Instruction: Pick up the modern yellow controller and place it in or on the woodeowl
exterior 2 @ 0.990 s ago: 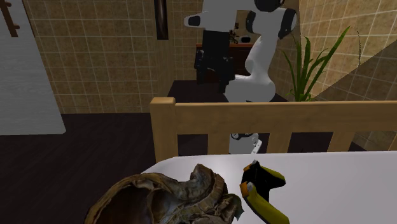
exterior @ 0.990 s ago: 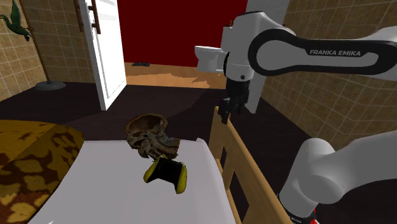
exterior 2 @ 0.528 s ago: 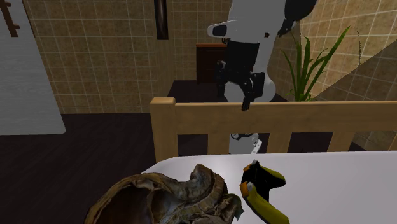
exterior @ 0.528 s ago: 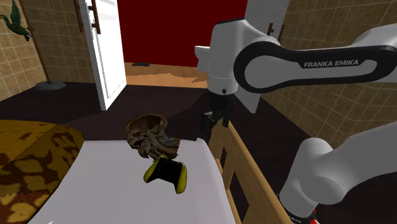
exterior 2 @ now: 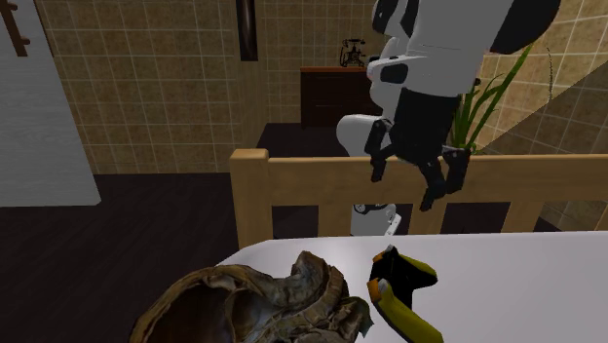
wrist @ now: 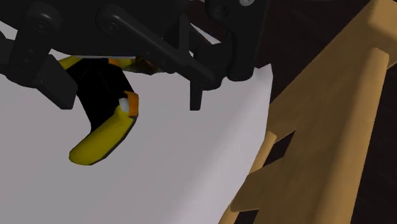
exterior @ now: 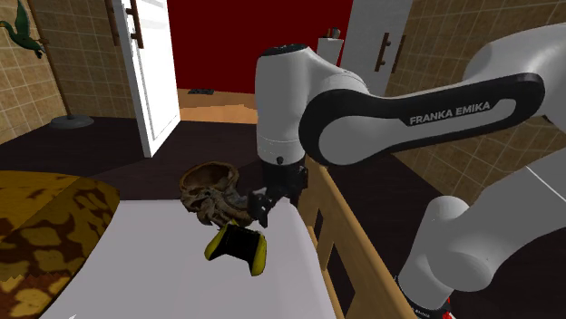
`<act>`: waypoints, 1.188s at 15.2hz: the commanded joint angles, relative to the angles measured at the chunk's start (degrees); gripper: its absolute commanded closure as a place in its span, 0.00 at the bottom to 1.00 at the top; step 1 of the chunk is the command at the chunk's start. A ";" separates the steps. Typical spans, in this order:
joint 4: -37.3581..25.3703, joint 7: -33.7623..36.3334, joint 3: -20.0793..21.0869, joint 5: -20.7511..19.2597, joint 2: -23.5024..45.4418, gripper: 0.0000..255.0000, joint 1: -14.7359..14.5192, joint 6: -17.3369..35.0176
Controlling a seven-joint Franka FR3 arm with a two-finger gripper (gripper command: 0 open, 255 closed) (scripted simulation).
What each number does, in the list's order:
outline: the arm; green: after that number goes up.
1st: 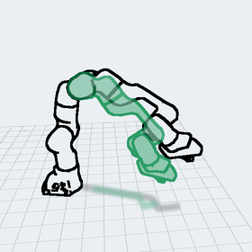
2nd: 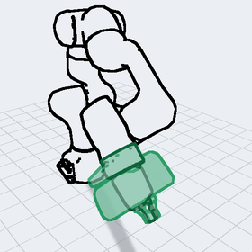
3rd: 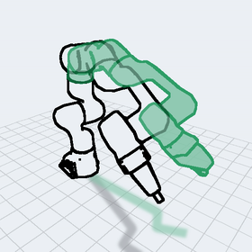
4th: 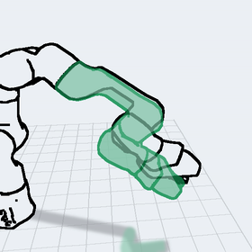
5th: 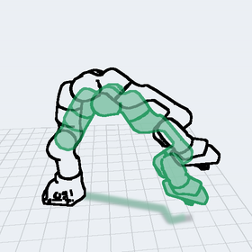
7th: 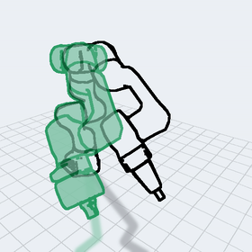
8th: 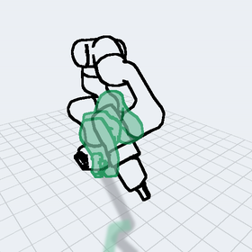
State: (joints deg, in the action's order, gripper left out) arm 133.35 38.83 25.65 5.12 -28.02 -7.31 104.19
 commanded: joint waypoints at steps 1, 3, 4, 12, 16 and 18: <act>-2.46 3.74 3.03 -0.22 3.69 0.00 -0.06 1.15; -4.73 7.16 5.73 -1.08 7.40 0.00 0.06 2.38; -5.96 8.94 7.08 -1.71 9.37 0.00 0.14 2.93; -1.11 9.49 7.68 -2.13 10.73 0.00 0.25 8.97; -1.11 9.49 7.68 -2.13 10.73 0.00 0.25 8.97; -1.11 9.49 7.68 -2.13 10.73 0.00 0.25 8.97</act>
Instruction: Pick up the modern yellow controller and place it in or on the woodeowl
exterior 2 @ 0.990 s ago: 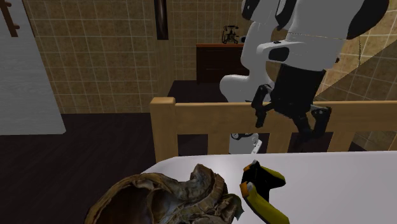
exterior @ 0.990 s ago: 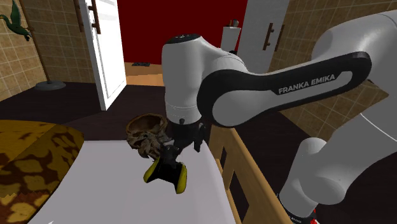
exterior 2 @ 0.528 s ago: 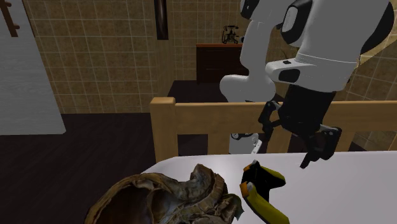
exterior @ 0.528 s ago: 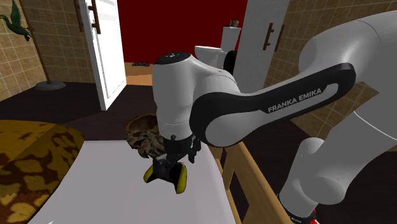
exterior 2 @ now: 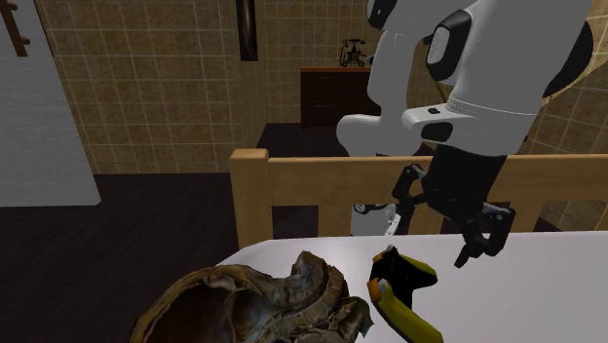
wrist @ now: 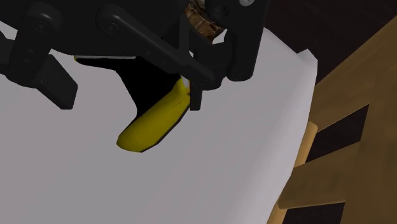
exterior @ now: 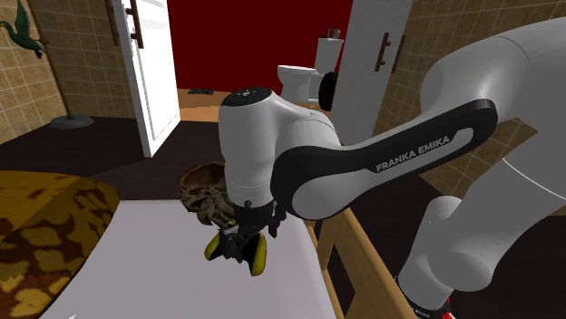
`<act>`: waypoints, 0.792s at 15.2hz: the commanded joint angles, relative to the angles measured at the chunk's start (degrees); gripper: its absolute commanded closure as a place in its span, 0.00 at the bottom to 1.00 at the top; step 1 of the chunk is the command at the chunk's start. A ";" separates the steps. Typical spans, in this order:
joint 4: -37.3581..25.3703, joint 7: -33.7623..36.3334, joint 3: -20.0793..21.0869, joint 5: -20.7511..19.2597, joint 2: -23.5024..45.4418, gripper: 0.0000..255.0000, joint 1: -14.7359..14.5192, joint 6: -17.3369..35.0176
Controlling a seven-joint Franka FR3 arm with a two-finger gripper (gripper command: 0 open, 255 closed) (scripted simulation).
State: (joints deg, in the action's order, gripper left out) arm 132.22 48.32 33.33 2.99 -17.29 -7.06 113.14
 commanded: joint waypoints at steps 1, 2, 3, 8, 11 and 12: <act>0.02 0.00 0.00 0.00 0.00 0.00 0.00 0.02; 0.01 0.00 0.00 0.00 0.00 0.00 0.00 0.01; 0.01 0.00 0.00 0.00 0.00 1.00 0.00 0.01; 0.01 0.00 0.00 0.00 0.00 1.00 0.00 0.01; 0.01 0.00 0.00 0.00 0.00 1.00 0.00 0.01; 0.01 0.00 0.00 0.00 0.00 1.00 0.00 0.01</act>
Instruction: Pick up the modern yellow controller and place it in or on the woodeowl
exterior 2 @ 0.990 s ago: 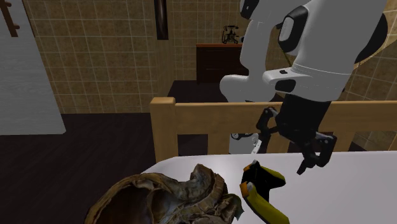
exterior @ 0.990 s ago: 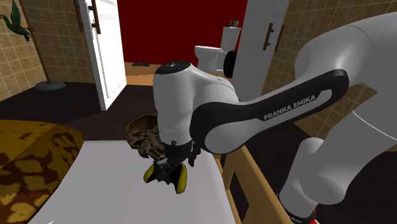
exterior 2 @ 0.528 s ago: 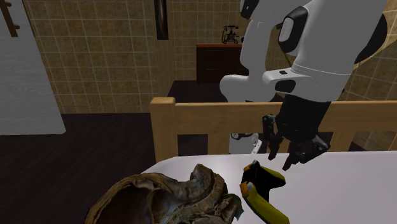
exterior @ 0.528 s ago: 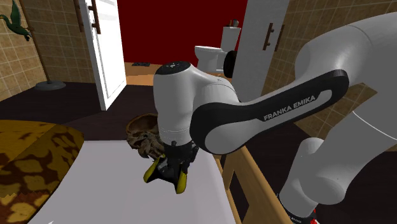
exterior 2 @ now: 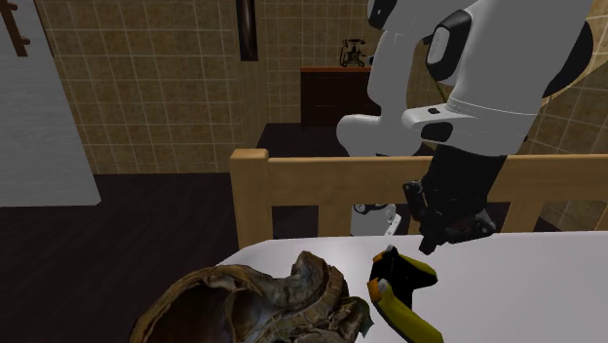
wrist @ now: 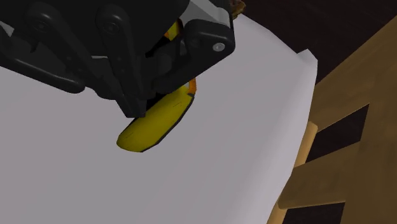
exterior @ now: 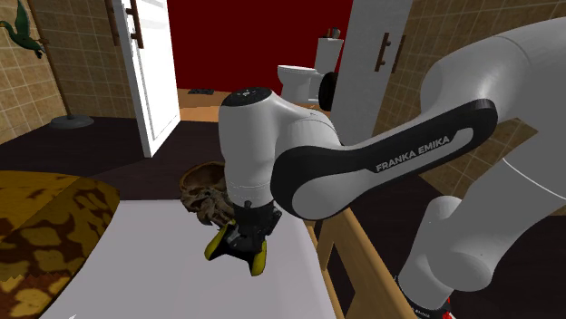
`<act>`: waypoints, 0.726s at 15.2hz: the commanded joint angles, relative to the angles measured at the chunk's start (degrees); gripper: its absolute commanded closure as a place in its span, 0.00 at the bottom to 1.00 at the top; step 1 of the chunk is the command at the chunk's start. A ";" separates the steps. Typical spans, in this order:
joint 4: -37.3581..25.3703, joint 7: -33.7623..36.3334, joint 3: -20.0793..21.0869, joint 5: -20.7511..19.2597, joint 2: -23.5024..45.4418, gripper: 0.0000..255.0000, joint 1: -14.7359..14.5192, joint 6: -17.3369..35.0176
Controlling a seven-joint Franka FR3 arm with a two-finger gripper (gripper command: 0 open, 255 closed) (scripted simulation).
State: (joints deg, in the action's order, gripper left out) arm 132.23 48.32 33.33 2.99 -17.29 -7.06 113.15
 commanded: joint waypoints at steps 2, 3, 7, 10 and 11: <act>4.63 14.20 3.49 -1.81 -3.03 0.00 1.28 5.53; 7.76 28.24 8.49 -4.08 -5.06 0.00 4.01 9.56; 9.59 28.69 10.22 -4.69 -3.62 0.00 5.95 12.93; 10.83 29.56 10.90 -5.84 -2.09 0.00 6.83 15.46; 11.06 29.74 11.04 -6.09 -1.77 0.00 7.02 15.94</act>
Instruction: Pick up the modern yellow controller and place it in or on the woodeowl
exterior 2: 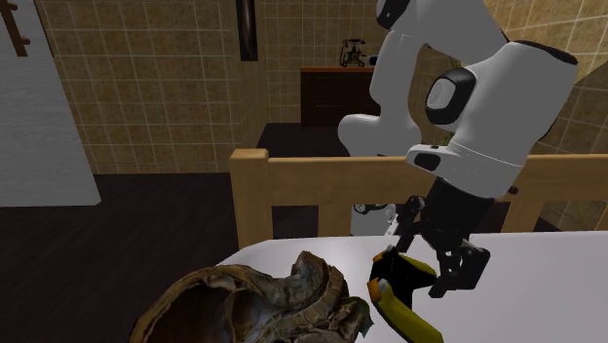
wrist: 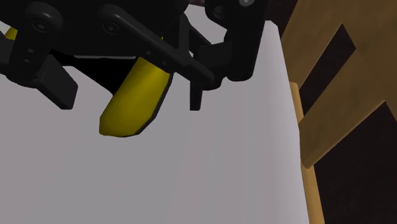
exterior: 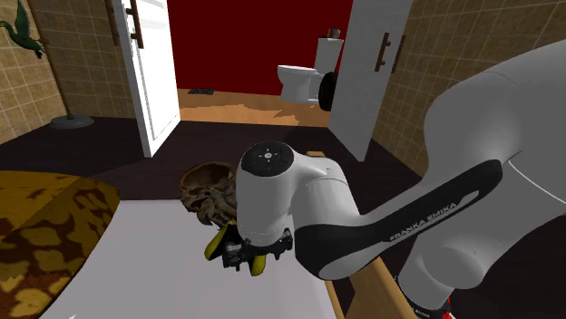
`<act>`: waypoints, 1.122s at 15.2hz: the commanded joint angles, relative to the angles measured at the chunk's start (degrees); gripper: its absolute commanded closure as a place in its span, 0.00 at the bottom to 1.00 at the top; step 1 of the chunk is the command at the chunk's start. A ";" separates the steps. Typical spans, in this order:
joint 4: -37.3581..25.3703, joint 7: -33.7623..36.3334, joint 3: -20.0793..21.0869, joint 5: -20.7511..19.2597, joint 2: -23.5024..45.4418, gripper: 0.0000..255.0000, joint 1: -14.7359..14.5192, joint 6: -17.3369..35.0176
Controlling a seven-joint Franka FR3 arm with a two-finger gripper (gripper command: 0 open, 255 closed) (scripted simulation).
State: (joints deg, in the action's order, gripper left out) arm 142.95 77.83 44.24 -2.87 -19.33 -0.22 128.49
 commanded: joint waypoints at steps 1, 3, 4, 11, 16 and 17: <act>0.34 0.23 0.13 -0.22 0.26 0.00 0.17 0.60; 0.34 0.24 0.13 -0.23 0.26 0.00 0.18 0.60; 0.34 0.24 0.14 -0.23 0.26 0.00 0.18 0.60; 0.33 0.24 0.13 -0.23 0.26 1.00 0.18 0.59; 0.32 0.24 0.14 -0.24 0.27 1.00 0.18 0.59; 0.33 0.24 0.14 -0.23 0.26 1.00 0.17 0.60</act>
State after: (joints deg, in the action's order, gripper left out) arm 143.23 78.08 44.40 -3.10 -19.07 -0.06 129.10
